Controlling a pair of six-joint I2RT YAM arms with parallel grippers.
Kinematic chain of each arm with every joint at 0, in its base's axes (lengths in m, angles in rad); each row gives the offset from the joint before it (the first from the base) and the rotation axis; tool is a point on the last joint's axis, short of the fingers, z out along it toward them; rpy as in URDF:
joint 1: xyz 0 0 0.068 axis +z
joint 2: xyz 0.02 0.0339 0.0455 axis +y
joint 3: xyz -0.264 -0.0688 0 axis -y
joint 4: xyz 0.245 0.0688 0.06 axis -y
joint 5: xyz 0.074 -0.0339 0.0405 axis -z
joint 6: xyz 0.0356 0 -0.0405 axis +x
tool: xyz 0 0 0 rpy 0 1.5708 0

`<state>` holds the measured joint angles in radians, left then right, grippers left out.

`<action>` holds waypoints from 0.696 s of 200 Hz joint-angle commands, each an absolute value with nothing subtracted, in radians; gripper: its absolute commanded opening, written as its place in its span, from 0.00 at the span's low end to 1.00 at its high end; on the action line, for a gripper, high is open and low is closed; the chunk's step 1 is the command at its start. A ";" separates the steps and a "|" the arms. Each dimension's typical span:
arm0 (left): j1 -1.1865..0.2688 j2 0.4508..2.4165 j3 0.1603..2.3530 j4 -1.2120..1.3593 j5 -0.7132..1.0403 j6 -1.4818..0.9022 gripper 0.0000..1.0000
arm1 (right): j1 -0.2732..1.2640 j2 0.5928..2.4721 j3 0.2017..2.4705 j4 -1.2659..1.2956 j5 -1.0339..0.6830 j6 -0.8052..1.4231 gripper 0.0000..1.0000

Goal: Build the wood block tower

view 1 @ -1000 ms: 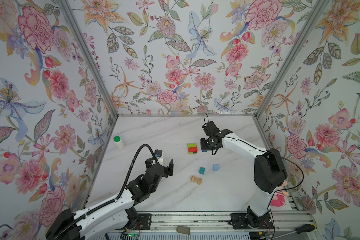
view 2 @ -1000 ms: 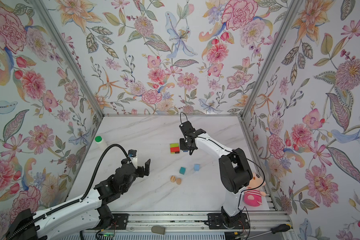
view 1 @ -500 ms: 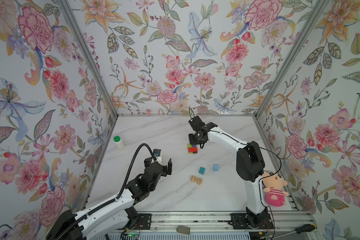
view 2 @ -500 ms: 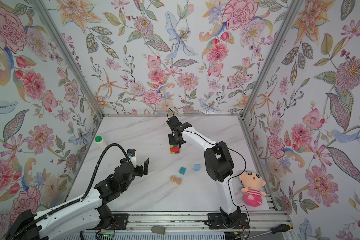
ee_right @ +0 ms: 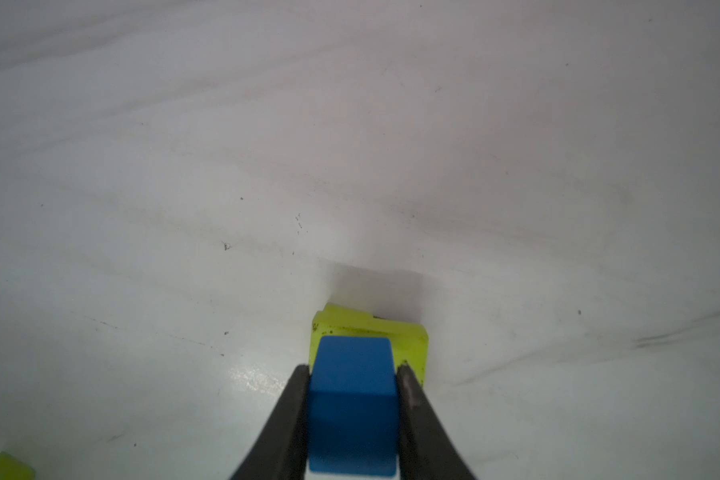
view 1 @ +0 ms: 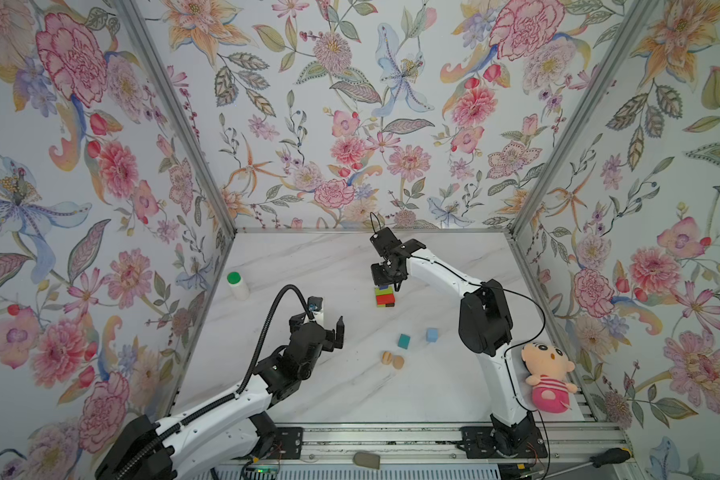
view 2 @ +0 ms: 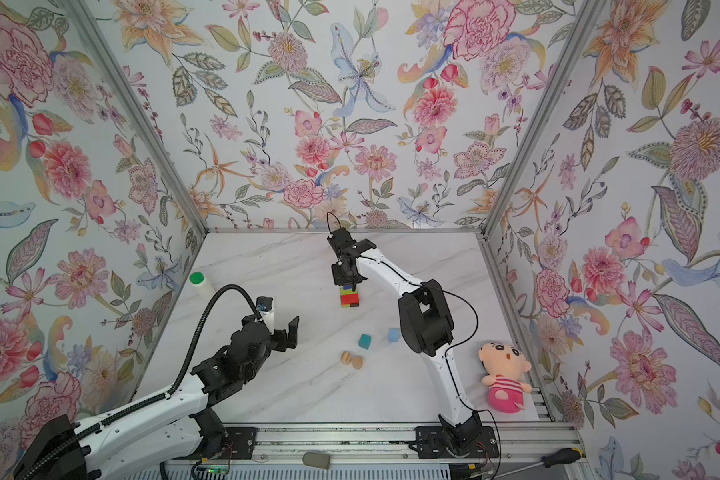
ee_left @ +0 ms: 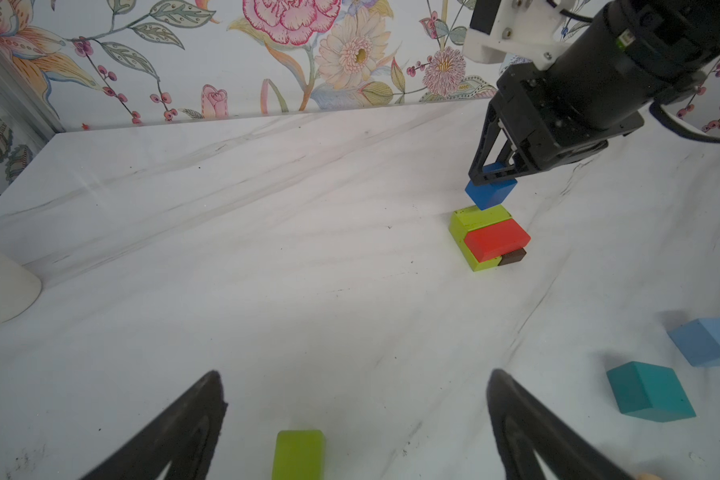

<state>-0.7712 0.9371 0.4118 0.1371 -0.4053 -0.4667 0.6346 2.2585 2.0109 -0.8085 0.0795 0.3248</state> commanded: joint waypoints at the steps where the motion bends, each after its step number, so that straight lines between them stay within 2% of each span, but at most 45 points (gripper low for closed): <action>1: -0.755 0.941 0.403 0.156 -0.395 -0.450 0.99 | 0.641 2.291 2.053 -0.847 0.082 0.313 0.29; 139: -0.730 0.943 0.391 0.167 -0.368 -0.452 0.99 | 0.640 2.322 2.063 -0.852 0.072 0.327 0.29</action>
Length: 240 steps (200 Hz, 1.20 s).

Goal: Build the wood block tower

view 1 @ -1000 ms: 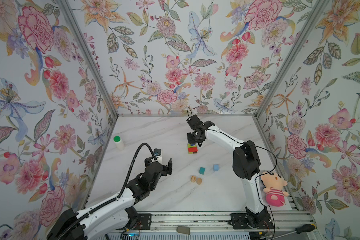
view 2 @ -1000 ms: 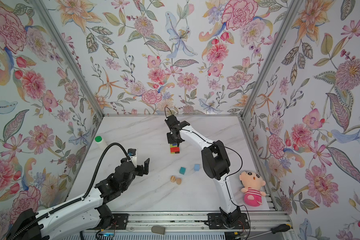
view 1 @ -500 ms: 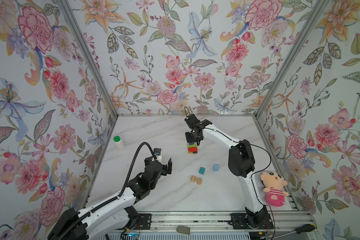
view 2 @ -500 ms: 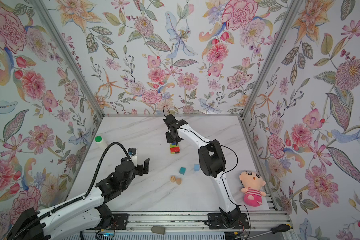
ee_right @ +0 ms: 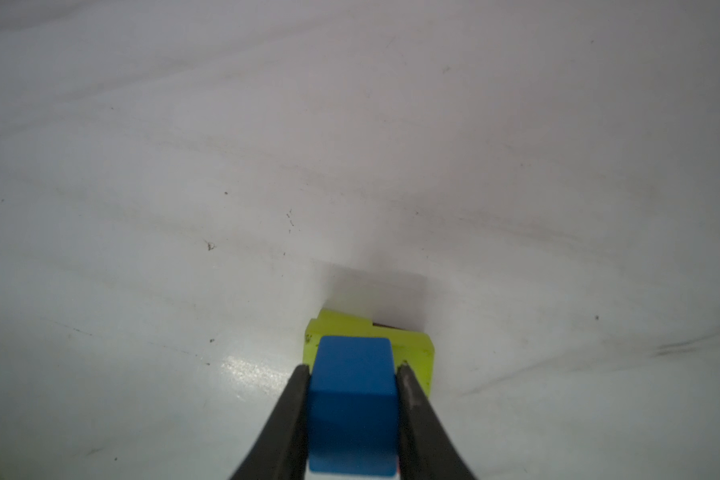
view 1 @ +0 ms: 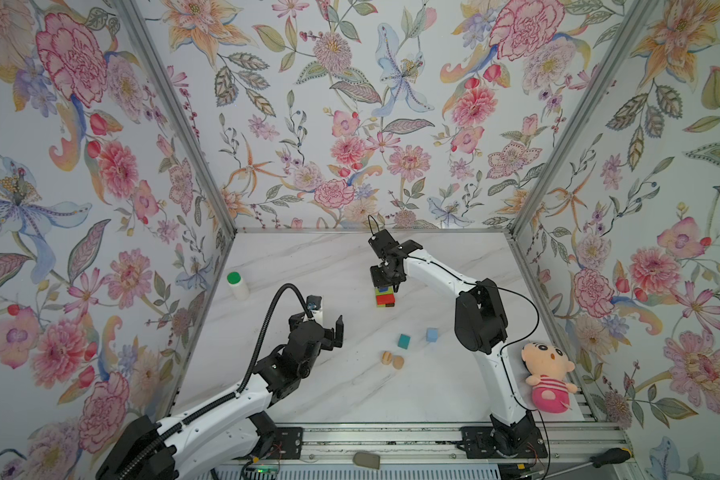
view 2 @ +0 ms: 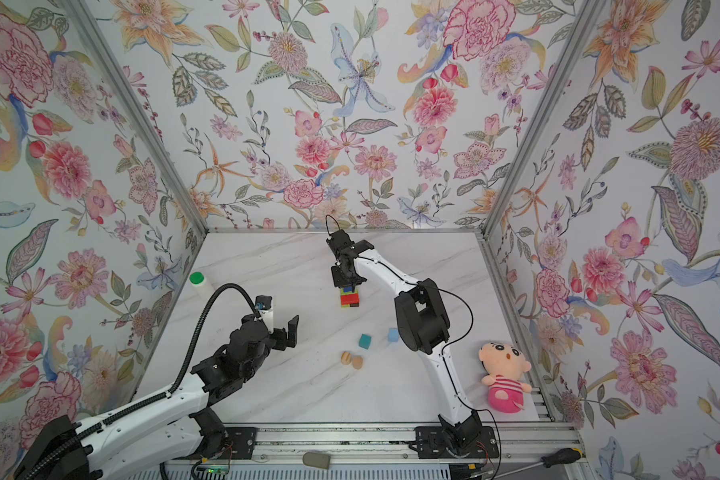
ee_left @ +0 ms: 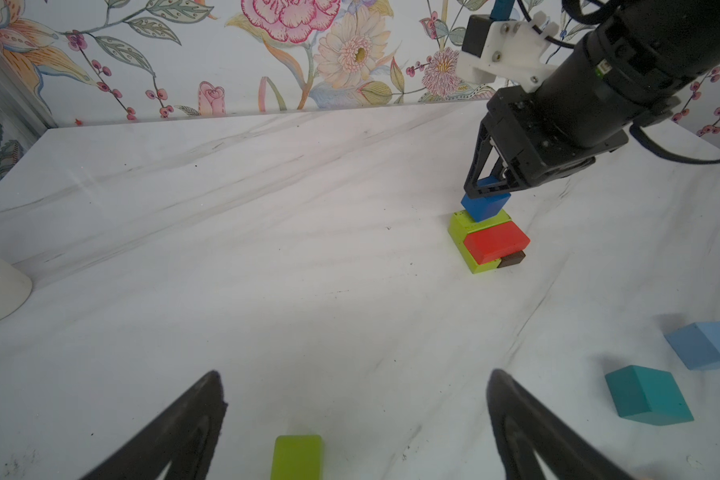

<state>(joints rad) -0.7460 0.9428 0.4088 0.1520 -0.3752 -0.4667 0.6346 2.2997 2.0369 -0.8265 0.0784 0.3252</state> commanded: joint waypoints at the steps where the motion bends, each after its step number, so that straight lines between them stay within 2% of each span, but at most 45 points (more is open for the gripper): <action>1: -0.730 0.943 0.392 0.167 -0.369 -0.452 0.99 | 0.640 2.321 2.064 -0.852 0.072 0.327 0.29; 240: -0.707 0.921 0.379 0.158 -0.356 -0.456 0.99 | 0.653 2.328 2.066 -0.858 0.100 0.348 0.30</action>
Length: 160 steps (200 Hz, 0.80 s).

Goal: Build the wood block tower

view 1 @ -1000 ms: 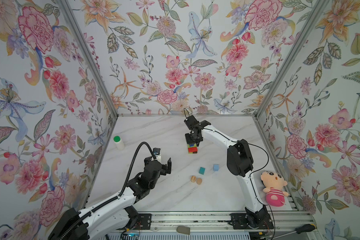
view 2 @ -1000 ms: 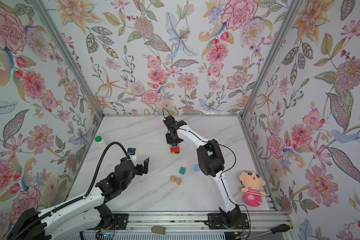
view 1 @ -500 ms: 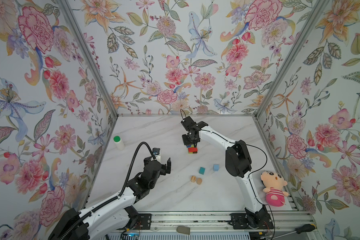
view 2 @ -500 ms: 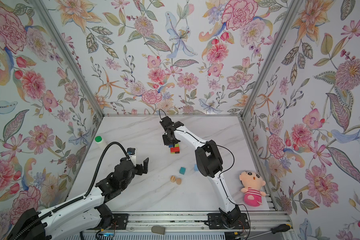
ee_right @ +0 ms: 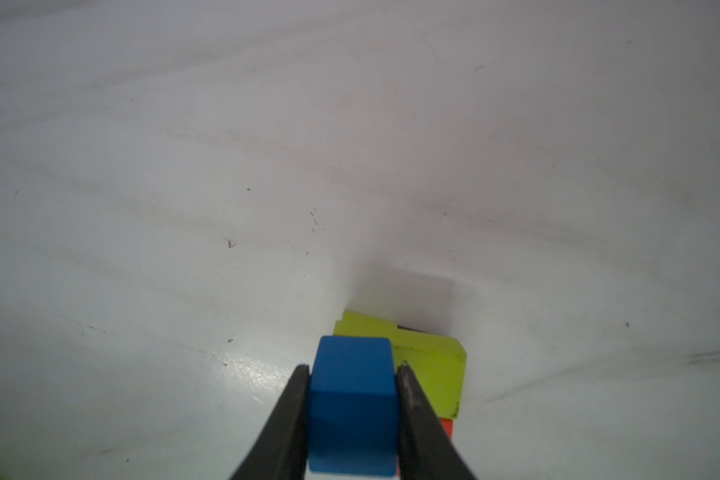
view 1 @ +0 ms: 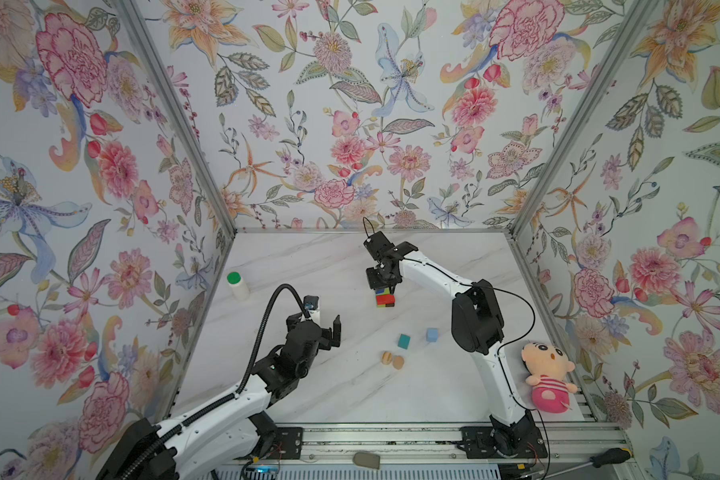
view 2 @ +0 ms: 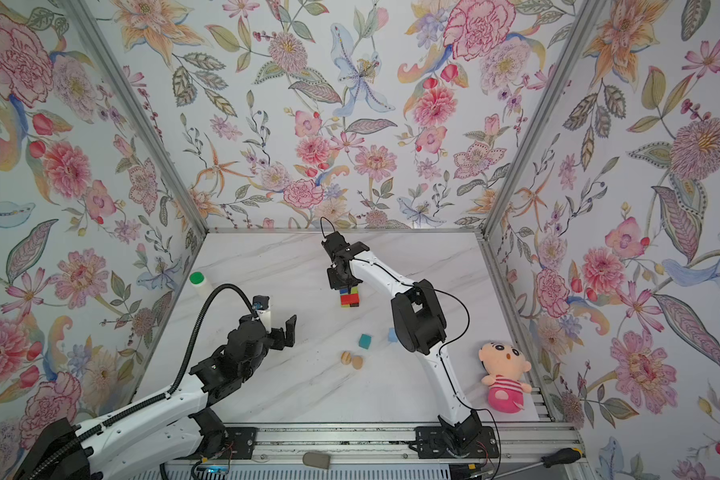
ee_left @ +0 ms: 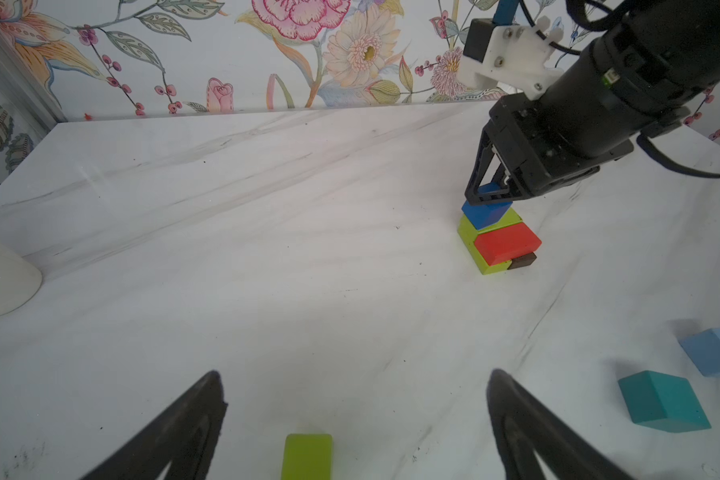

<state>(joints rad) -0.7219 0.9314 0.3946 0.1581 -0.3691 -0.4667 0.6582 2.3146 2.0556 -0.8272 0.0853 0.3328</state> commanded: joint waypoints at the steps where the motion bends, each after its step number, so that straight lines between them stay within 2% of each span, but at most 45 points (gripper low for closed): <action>1: -0.706 0.921 0.379 0.158 -0.356 -0.456 0.99 | 0.653 2.328 2.065 -0.858 0.099 0.347 0.30; 160: -0.697 0.931 0.385 0.160 -0.347 -0.451 0.99 | 0.654 2.329 2.051 -0.858 0.096 0.351 0.32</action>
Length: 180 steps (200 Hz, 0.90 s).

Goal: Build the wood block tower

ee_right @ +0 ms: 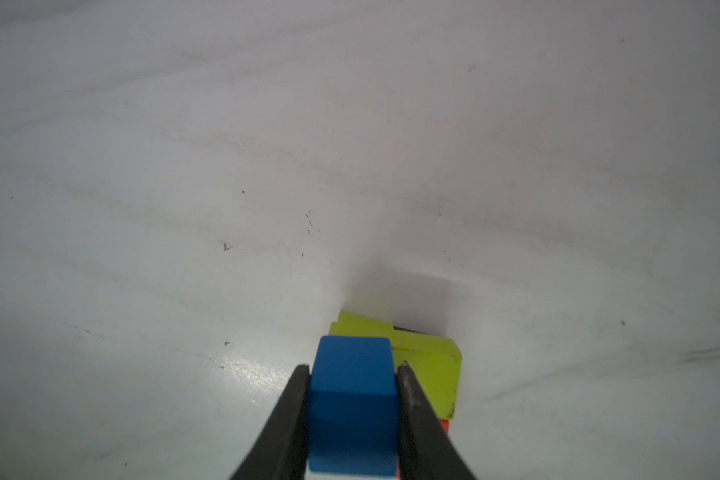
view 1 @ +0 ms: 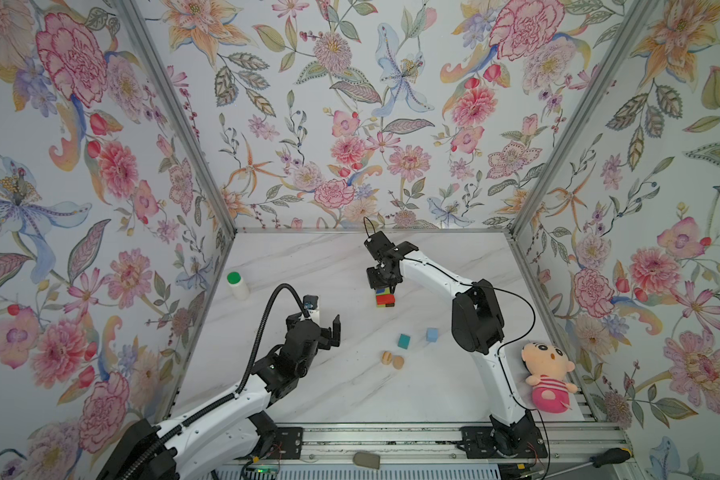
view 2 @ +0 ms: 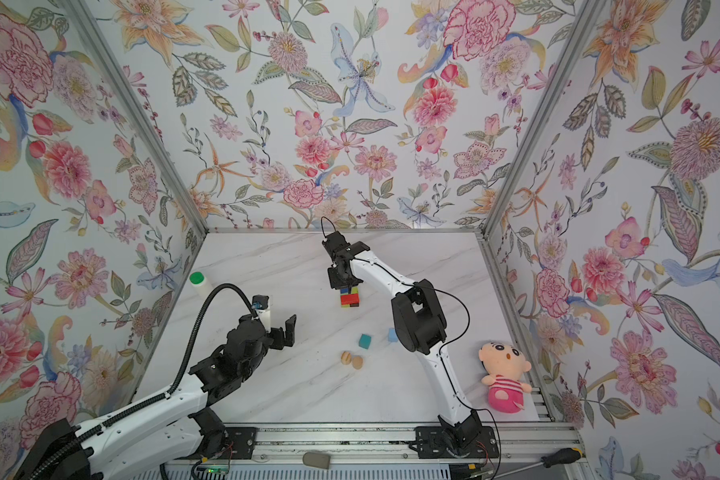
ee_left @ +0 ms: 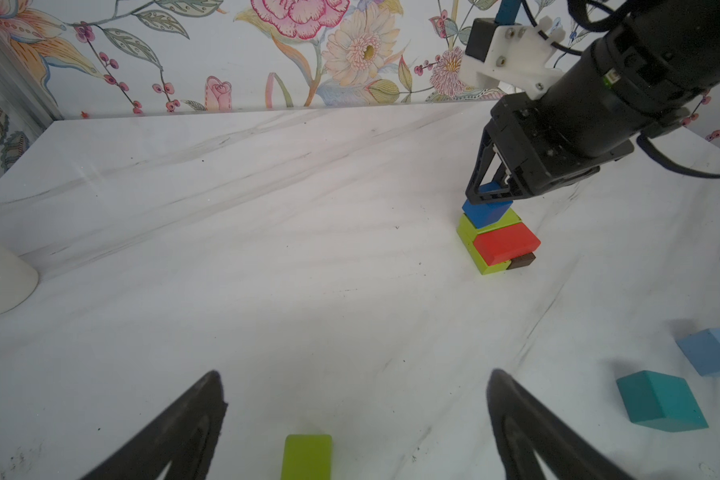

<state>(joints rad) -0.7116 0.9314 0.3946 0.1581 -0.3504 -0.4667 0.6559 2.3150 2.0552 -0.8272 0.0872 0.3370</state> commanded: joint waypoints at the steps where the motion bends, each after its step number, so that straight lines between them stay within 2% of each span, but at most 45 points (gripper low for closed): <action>1: -0.697 0.930 0.385 0.159 -0.347 -0.451 0.99 | 0.654 2.329 2.051 -0.858 0.096 0.352 0.32; 123: -0.690 0.934 0.385 0.160 -0.341 -0.453 0.99 | 0.654 2.323 2.031 -0.857 0.098 0.358 0.33; 180: -0.689 0.937 0.393 0.158 -0.337 -0.453 0.99 | 0.654 2.313 2.028 -0.857 0.100 0.360 0.46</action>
<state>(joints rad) -0.7044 0.9318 0.3946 0.1581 -0.3435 -0.4667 0.6559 2.3150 2.0453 -0.8276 0.0872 0.3553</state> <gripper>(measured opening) 0.993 0.433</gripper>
